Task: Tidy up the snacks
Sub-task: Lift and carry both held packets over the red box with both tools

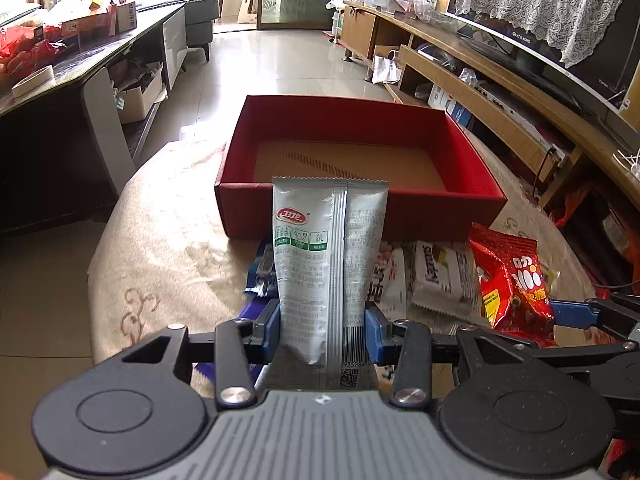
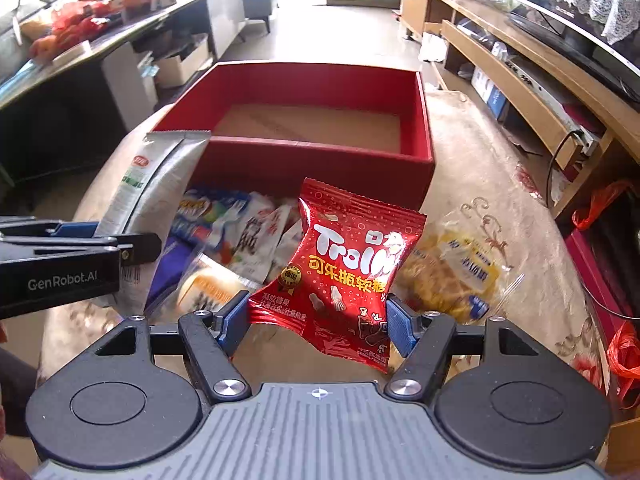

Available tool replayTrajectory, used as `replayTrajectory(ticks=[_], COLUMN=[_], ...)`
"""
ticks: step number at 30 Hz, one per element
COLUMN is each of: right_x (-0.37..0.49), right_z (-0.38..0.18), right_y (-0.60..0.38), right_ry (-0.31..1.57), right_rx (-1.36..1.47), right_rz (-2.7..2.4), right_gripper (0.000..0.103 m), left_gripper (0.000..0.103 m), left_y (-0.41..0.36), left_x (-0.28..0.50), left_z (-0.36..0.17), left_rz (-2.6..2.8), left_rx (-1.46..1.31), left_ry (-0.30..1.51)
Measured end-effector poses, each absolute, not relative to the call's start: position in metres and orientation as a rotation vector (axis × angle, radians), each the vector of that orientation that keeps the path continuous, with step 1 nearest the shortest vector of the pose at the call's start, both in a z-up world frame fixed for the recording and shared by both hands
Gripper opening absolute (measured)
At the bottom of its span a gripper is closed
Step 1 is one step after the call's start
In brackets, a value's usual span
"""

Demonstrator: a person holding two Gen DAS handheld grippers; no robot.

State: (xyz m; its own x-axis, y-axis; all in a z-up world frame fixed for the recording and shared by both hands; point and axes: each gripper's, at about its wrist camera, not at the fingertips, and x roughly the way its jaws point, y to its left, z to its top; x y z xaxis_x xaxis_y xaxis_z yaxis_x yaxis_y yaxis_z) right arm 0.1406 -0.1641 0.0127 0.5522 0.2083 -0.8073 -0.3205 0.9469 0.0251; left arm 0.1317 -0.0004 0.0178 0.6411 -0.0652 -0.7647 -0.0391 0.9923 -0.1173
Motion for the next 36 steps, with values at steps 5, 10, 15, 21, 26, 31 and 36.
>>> replayTrajectory(ticks=[5,10,15,21,26,31,36], right_x=[0.16,0.179,0.197,0.218,0.235,0.255,0.271], right_z=[0.02,0.027,0.03,0.033,0.035,0.032,0.026], right_y=[-0.164,-0.162,-0.162,-0.157,-0.153,-0.148,-0.144], right_ry=[0.911,0.882,0.87,0.849,0.835,0.837,0.843], right_rx=[-0.11,-0.089,-0.073,-0.076,-0.077,-0.089,-0.097], right_rz=[0.296,0.289,0.276,0.259,0.248,0.242,0.24], right_gripper=[0.075,0.075,0.075,0.075,0.075,0.075,0.075], left_gripper=[0.038,0.038,0.038,0.038,0.038,0.038,0.038], left_y=[-0.005,-0.005,-0.004,-0.007,-0.005,-0.004,-0.004], left_x=[0.149,0.169,0.191,0.216,0.238,0.26,0.276], left_z=[0.024,0.031,0.035,0.039,0.04,0.036,0.029], left_rz=[-0.026,-0.018,-0.016,-0.004,0.012,0.03,0.046], left_rx=[-0.12,-0.127,-0.13,-0.1,-0.106,-0.095,-0.087], left_ry=[0.851,0.824,0.807,0.781,0.775,0.783,0.794])
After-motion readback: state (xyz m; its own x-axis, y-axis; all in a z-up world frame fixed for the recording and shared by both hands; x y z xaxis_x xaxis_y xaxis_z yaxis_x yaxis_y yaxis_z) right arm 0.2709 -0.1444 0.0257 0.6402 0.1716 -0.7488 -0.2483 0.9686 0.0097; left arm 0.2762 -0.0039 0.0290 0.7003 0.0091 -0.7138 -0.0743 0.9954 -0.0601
